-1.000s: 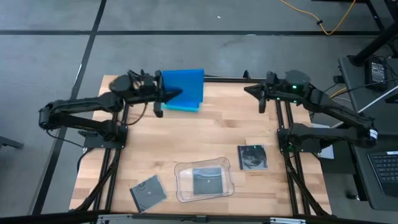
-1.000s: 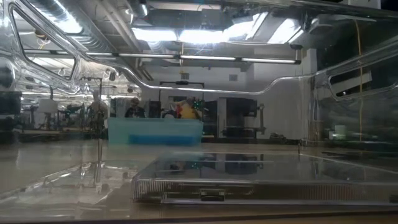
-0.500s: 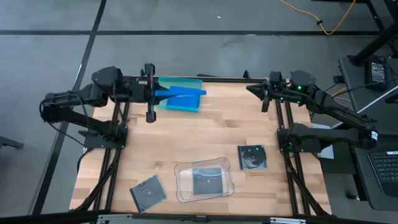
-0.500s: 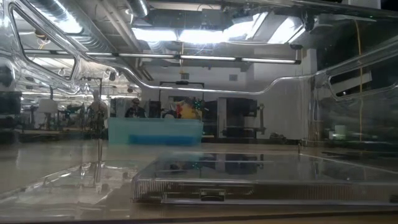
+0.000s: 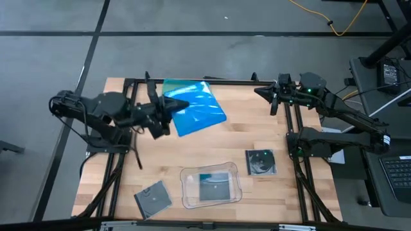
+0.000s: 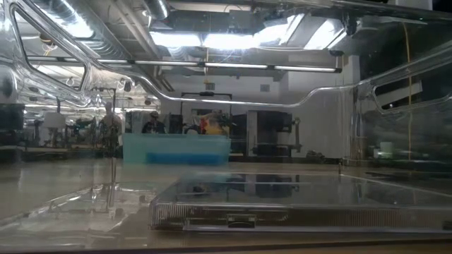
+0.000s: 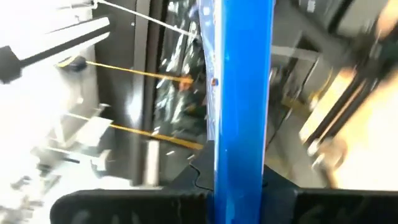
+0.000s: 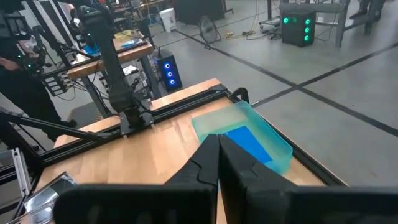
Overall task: Pick & place jewel cases by type
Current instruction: Put the blue CD case into the green bin
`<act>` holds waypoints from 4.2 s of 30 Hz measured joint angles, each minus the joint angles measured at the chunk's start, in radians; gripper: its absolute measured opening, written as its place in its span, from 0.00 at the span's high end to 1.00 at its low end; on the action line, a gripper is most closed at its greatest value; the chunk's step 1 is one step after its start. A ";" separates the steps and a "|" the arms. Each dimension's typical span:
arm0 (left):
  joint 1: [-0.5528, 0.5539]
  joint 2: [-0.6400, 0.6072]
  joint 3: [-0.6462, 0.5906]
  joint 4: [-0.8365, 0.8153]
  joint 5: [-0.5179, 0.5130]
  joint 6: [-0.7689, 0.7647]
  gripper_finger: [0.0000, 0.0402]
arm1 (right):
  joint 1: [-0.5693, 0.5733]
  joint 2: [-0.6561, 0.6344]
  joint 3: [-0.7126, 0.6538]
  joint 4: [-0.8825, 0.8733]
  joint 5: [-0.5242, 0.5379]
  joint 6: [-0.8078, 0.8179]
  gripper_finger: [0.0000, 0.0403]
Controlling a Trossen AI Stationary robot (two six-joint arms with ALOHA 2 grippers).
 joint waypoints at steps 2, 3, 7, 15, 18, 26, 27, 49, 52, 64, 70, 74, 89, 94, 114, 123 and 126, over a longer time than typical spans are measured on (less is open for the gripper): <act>-0.026 0.026 0.010 0.015 -0.069 0.111 0.99 | 0.000 0.002 0.000 0.000 0.000 -0.001 0.99; -0.037 0.038 0.011 0.033 -0.099 0.169 0.99 | 0.000 0.004 0.000 0.000 0.000 -0.001 0.99; -0.072 0.072 0.010 0.094 -0.207 0.411 0.99 | 0.000 0.013 0.000 0.000 0.000 -0.005 0.99; -0.080 0.090 0.011 0.182 -0.266 0.595 0.99 | 0.000 0.041 0.000 -0.002 -0.005 -0.012 0.99; -0.080 0.090 0.011 0.181 -0.263 0.553 0.99 | 0.000 0.047 0.000 -0.002 -0.008 -0.032 0.99; -0.060 0.090 0.011 0.254 -0.286 0.222 0.99 | 0.000 0.046 0.000 -0.002 -0.008 -0.063 0.99; -0.056 0.089 0.011 0.277 -0.293 0.170 0.99 | 0.000 0.046 0.000 -0.002 -0.008 -0.064 0.99; 0.227 0.006 0.011 -0.168 0.196 -1.819 0.99 | 0.000 0.046 0.000 -0.001 -0.037 -0.143 0.99; 0.262 0.006 0.011 -0.128 0.340 -1.875 0.99 | 0.000 0.046 0.000 -0.001 -0.046 -0.163 0.99; 0.419 0.002 0.011 -0.177 0.527 -1.872 0.99 | 0.000 0.046 0.000 -0.002 -0.134 -0.221 0.99; 0.621 -0.012 0.011 -0.444 0.735 -1.832 0.99 | 0.000 0.046 0.000 -0.009 -0.141 -0.260 0.99; 0.799 -0.012 0.011 -0.554 0.977 -1.757 0.99 | -0.002 0.046 0.000 -0.010 -0.170 -0.275 0.99; 1.293 0.050 0.011 -0.784 1.310 -1.408 0.99 | -0.018 0.046 0.001 -0.062 -0.290 -0.235 0.99; 1.225 0.090 0.011 -0.774 1.372 -1.377 0.99 | -0.018 0.046 0.001 -0.060 -0.303 -0.209 0.99; 0.922 0.210 0.011 -0.691 1.349 -1.412 0.99 | -0.051 0.413 0.217 -0.018 -0.472 -0.194 0.78; 0.866 0.210 0.011 -0.674 1.271 -1.423 0.99 | -0.084 0.667 0.485 -0.115 -0.552 -0.241 0.50; 0.852 0.210 0.011 -0.665 1.239 -1.423 0.99 | -0.081 0.738 0.553 -0.146 -0.556 -0.255 0.46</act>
